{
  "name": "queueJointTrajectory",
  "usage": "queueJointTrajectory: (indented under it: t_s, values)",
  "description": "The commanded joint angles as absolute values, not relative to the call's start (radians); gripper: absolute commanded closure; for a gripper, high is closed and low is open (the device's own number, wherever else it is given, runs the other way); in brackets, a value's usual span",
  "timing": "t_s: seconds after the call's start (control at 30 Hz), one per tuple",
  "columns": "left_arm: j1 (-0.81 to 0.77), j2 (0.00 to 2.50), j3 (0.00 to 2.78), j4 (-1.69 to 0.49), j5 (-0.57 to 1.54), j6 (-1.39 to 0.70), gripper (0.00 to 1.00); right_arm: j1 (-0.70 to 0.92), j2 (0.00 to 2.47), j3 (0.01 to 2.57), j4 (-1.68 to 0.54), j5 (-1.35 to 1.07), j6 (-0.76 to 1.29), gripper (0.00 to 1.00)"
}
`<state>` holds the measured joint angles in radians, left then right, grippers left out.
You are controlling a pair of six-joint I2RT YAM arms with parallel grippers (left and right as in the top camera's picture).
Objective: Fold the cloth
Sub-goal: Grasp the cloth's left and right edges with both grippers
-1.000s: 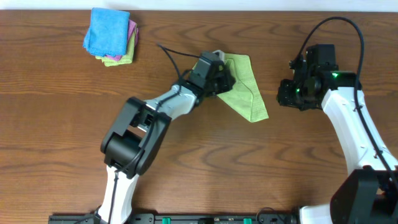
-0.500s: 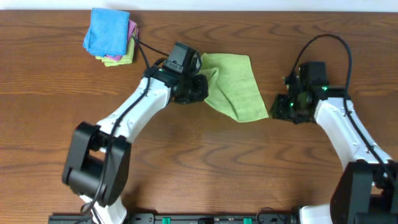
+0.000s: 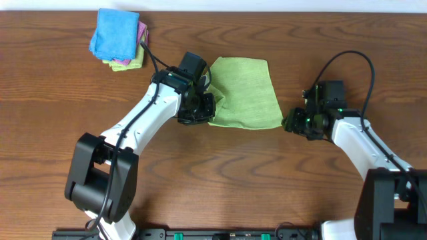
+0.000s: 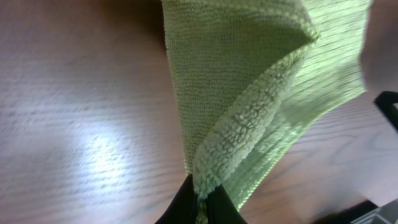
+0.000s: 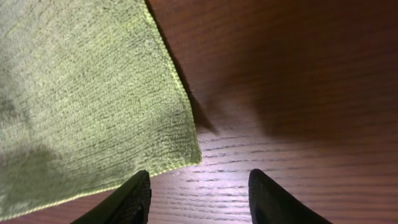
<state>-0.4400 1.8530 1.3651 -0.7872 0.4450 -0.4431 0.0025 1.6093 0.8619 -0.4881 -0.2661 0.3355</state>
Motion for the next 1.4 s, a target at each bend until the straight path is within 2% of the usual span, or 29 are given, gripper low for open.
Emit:
queueJointTrajectory:
  t_s: [0.0,0.37,0.77,0.87,1.0,1.07,1.13,1.2,1.3,1.37]
  values:
    - [-0.434,1.834,1.372,-0.818,0.393,-0.418,0.94,0.009,1.607,0.837,-0.457,-0.300,0.420,0.49]
    - [-0.434,1.834,1.372,-0.827,0.389,-0.415,0.94,0.019,1.703,0.821,-0.364,-0.357,0.552,0.49]
    - [-0.434,1.834,1.372,-0.827,0.393,-0.415,0.94,0.094,1.766,0.821,-0.309,-0.408,0.591,0.48]
    - [-0.432,1.834,1.372,-0.828,0.393,-0.414,0.94,0.115,1.766,0.821,-0.303,-0.402,0.591,0.52]
    - [-0.430,1.834,1.372,-0.837,0.392,-0.414,0.94,0.129,1.766,0.821,-0.295,-0.367,0.590,0.66]
    - [-0.430,1.834,1.372,-0.839,0.390,-0.414,0.94,0.130,1.766,0.821,-0.295,-0.337,0.590,0.65]
    - [-0.430,1.834,1.372,-0.840,0.389,-0.411,0.94,0.130,1.766,0.821,-0.295,-0.312,0.591,0.57]
    - [-0.430,1.834,1.372,-0.841,0.389,-0.405,0.94,0.130,1.767,0.821,-0.290,-0.311,0.591,0.57]
    - [-0.430,1.834,1.372,-0.842,0.389,-0.403,0.94,0.130,1.768,0.821,-0.290,-0.310,0.591,0.69]
    - [-0.430,1.834,1.372,-0.842,0.389,-0.403,0.94,0.130,1.769,0.821,-0.289,-0.309,0.591,0.81]
